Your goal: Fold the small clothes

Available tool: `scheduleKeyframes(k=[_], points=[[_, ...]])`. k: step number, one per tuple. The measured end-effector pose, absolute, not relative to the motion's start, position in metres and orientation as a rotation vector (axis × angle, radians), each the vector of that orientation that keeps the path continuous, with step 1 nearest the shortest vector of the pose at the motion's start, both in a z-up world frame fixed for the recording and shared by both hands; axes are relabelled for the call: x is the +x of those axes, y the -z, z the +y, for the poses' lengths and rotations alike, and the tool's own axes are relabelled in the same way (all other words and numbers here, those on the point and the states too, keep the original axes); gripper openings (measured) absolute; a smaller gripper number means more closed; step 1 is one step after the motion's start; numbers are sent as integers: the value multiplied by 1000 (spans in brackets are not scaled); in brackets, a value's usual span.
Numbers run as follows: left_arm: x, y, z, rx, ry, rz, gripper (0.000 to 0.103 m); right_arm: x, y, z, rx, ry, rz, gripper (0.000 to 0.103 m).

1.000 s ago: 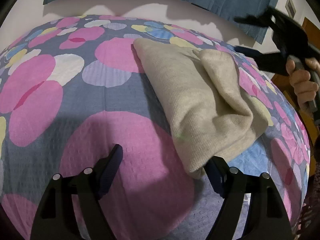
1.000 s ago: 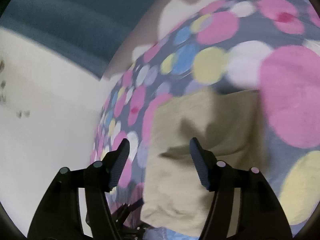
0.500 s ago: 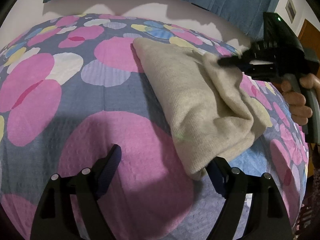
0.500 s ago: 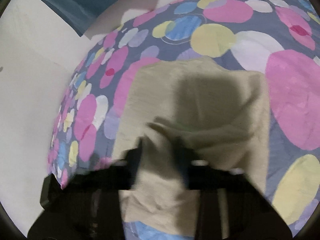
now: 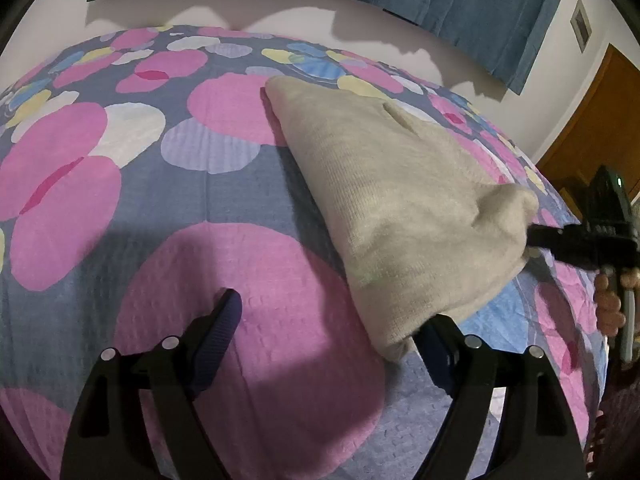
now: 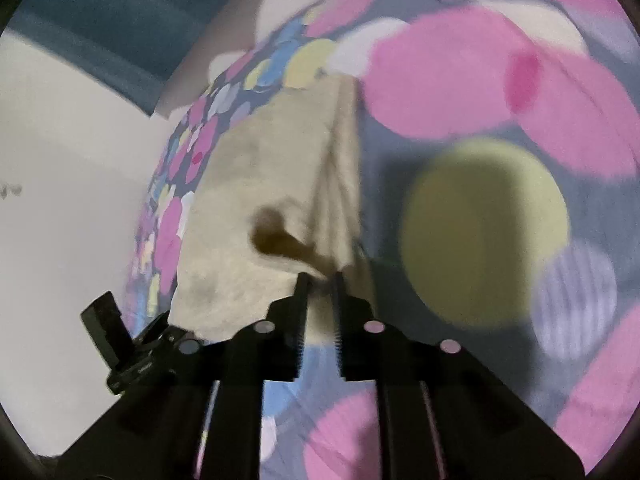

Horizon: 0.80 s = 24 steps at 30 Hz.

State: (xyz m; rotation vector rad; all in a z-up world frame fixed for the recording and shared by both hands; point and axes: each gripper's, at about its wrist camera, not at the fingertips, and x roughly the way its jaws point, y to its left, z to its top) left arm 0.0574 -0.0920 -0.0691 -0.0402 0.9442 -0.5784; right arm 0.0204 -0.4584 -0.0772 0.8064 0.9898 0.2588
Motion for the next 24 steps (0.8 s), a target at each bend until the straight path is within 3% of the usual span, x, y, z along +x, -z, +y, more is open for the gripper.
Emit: scheduleKeyframes(k=[1, 4, 7, 14, 15, 17, 18, 24], points=[[57, 69, -92, -41, 578, 945, 81, 17, 78, -460, 830, -265, 979, 37], [57, 69, -92, -39, 577, 944, 81, 12, 77, -456, 885, -311, 942, 51], [57, 69, -93, -32, 574, 944, 81, 14, 71, -450, 900, -335, 911, 58], [57, 69, -93, -31, 574, 944, 82, 27, 76, -450, 976, -289, 907, 57], [57, 69, -93, -31, 574, 944, 82, 29, 78, -448, 973, -282, 916, 55], [57, 69, -93, -32, 574, 944, 82, 31, 82, -444, 954, -251, 945, 33], [57, 69, -93, -34, 575, 944, 82, 30, 85, -444, 965, -249, 952, 14], [57, 70, -94, -43, 583, 944, 83, 10, 101, -458, 995, -215, 942, 9]])
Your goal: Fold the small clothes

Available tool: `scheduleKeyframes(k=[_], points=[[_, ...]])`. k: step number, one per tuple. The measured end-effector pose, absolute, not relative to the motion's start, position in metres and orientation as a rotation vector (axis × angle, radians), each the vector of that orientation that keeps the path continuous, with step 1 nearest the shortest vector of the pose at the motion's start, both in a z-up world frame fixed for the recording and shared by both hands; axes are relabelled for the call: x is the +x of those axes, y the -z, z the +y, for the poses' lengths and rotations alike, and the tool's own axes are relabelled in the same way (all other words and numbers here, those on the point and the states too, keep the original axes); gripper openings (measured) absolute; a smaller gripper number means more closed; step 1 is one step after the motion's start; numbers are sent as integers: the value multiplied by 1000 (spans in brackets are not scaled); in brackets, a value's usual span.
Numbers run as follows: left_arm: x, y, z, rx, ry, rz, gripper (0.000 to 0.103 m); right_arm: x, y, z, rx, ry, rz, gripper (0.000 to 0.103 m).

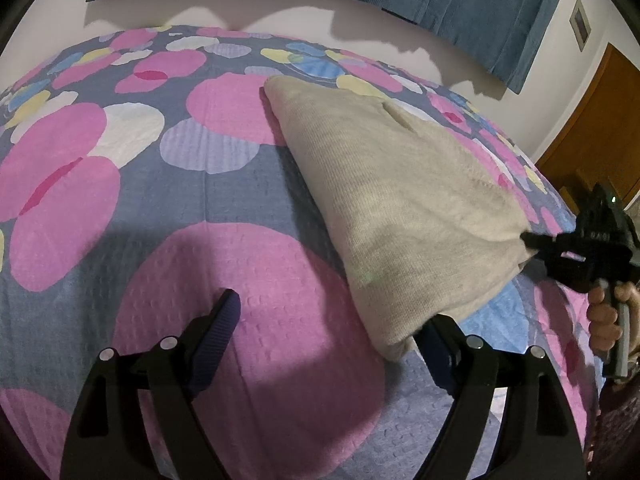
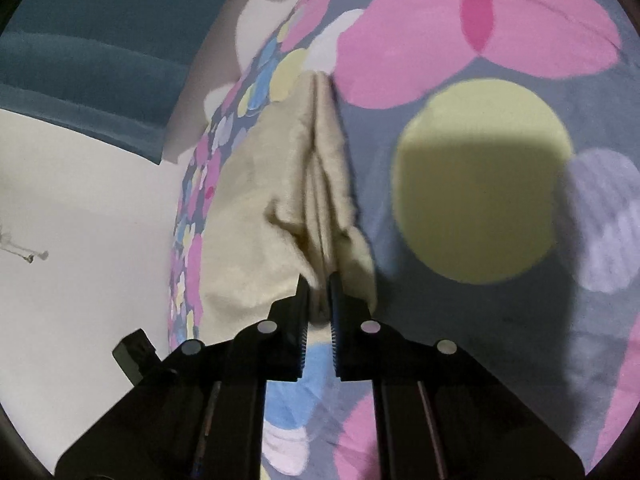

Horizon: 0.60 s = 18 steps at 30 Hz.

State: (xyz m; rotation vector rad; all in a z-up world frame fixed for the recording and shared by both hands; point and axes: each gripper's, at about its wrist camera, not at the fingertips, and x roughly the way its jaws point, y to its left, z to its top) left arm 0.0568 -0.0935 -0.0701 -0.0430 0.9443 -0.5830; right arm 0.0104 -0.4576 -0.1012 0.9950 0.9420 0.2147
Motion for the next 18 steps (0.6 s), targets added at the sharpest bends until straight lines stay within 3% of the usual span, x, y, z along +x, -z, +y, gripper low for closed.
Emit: scheduleKeyframes(k=[6, 11, 15, 18], points=[[57, 70, -92, -50, 590, 944, 84, 6, 111, -464, 1006, -213, 937, 8], [57, 71, -92, -47, 588, 942, 84, 4, 88, -463, 961, -220, 899, 12], [57, 70, -92, -44, 587, 941, 84, 4, 67, -465, 947, -242, 839, 46], [57, 71, -91, -43, 586, 942, 84, 15, 65, -460, 928, -250, 851, 47]])
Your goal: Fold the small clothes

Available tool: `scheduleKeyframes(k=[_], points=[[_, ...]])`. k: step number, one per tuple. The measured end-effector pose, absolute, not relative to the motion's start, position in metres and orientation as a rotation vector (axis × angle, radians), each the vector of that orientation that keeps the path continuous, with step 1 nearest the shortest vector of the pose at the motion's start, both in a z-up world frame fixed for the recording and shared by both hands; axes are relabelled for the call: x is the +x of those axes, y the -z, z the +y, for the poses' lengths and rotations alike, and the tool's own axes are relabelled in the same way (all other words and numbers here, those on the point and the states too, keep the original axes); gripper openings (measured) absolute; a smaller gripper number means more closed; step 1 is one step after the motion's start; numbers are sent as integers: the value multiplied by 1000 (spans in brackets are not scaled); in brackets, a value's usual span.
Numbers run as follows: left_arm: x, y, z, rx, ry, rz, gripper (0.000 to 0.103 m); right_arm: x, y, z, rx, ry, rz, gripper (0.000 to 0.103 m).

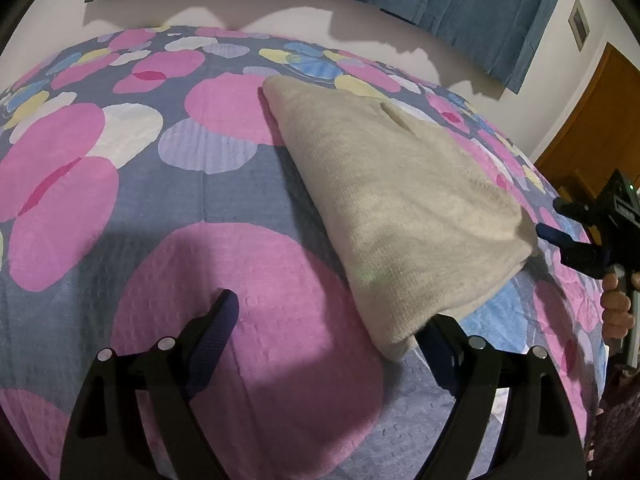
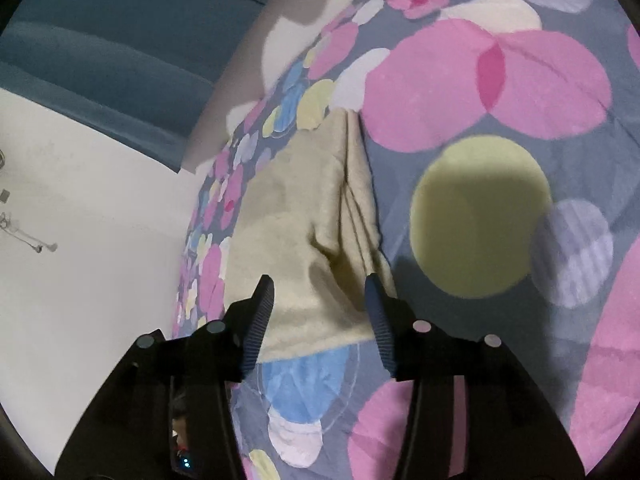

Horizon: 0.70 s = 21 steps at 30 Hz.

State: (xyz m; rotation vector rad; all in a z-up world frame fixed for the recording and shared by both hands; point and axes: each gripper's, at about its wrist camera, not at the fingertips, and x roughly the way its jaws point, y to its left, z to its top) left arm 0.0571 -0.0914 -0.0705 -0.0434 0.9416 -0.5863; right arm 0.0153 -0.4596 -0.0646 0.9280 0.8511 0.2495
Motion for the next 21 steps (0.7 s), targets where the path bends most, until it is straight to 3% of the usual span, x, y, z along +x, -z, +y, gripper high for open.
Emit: scheduleKeyframes(k=[3, 5, 6, 7, 21], points=[[57, 70, -92, -43, 587, 945, 84, 27, 72, -450, 896, -250, 895, 46], [57, 70, -91, -41, 586, 943, 84, 28, 76, -444, 875, -242, 917, 32], [57, 70, -91, -43, 587, 944, 84, 28, 80, -442, 859, -231, 933, 13], [57, 70, -91, -44, 587, 944, 84, 28, 83, -442, 850, -220, 945, 4], [48, 28, -76, -178, 618, 870, 84, 14, 109, -456, 885, -232, 933, 3]])
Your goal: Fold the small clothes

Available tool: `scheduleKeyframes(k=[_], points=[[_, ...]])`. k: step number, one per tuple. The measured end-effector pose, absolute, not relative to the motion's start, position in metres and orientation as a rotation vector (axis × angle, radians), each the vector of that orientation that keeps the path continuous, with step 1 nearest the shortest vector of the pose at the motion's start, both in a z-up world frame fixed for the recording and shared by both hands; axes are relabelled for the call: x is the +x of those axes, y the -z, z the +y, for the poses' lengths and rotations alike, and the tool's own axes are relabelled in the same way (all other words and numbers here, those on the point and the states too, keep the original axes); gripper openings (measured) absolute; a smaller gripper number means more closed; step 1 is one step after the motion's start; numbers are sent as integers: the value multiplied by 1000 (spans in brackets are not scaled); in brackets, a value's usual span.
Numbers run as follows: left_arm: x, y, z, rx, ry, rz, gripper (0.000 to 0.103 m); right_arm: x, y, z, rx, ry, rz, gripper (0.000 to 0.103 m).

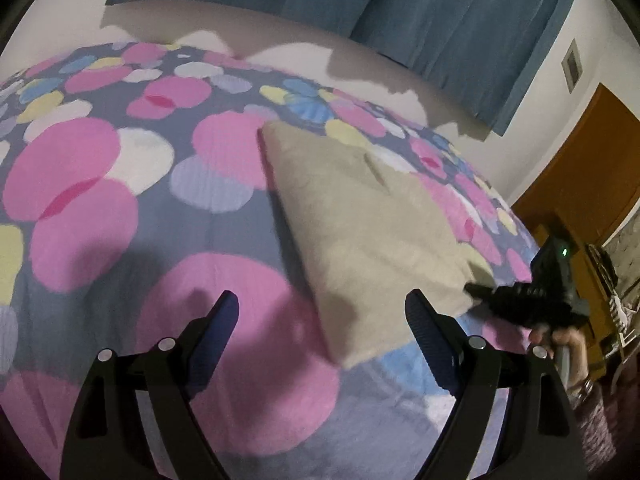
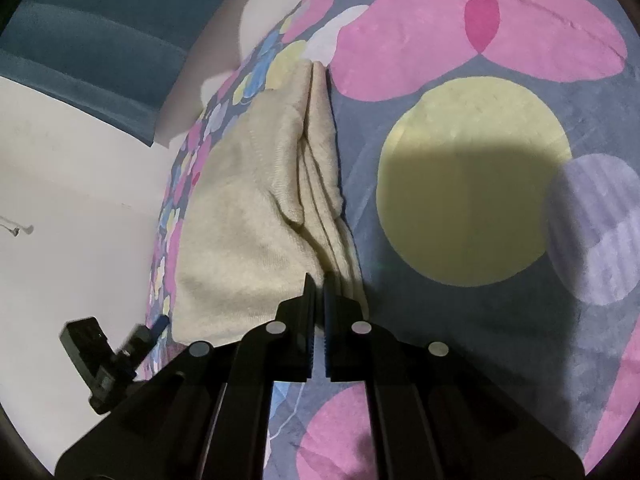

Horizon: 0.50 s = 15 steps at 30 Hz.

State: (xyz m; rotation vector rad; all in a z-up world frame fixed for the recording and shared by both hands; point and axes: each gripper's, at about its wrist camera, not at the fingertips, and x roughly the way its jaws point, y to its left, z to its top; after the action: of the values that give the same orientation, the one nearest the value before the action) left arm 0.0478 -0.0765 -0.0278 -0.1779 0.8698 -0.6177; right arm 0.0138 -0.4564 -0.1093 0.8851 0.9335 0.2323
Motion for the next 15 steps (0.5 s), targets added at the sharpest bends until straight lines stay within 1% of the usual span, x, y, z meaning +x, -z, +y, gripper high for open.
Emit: scheduleKeyframes(k=[4, 7, 10, 15], points=[[60, 46, -101, -60, 561, 895, 84, 16, 109, -454, 890, -242, 923, 3], [67, 67, -104, -35, 514, 972, 81, 16, 111, -456, 903, -253, 919, 3], [62, 68, -105, 11, 506, 948, 81, 16, 116, -459, 932, -270, 912, 2], [64, 69, -102, 2, 511, 954, 82, 16, 119, -464, 953, -285, 905, 2]])
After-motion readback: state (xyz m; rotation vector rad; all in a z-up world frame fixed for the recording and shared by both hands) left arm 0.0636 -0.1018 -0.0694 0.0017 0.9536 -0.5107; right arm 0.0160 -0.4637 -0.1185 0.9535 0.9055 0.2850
